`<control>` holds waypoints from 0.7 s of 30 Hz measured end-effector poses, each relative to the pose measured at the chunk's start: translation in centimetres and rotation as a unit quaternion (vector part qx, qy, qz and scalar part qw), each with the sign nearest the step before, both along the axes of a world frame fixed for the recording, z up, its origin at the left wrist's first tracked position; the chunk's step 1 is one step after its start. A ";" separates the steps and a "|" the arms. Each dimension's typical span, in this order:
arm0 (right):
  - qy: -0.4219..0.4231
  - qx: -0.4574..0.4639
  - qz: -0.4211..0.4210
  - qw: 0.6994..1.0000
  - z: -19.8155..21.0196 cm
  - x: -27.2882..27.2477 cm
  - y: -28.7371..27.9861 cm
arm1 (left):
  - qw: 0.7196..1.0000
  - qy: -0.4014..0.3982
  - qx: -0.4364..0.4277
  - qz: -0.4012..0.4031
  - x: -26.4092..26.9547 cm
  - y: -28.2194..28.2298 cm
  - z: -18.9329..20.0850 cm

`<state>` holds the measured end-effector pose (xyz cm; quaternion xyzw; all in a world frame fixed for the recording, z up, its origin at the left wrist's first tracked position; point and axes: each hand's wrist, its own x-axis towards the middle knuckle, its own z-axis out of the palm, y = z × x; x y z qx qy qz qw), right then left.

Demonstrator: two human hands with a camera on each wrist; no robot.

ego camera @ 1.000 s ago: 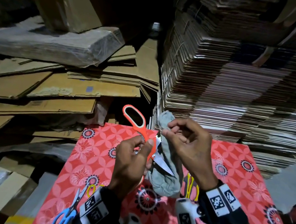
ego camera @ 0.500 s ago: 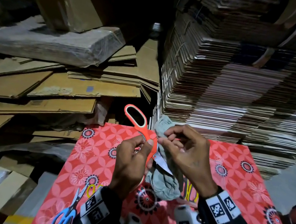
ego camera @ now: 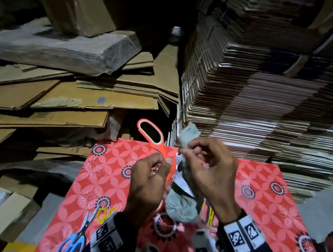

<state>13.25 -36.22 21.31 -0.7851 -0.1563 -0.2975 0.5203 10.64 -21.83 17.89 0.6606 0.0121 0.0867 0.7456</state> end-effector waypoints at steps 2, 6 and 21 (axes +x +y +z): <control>0.014 -0.011 0.051 0.999 -0.6 -1.4 0.8 | 1.000 -0.007 0.010 -0.002 0.2 0.4 0.0; 0.017 0.018 0.018 1.000 0.0 1.0 -1.2 | 1.000 -0.007 0.020 -0.008 -0.3 0.2 -0.1; -0.028 -0.038 0.015 0.999 -0.2 -0.8 -0.2 | 0.998 -0.039 0.042 0.014 -0.6 0.2 0.7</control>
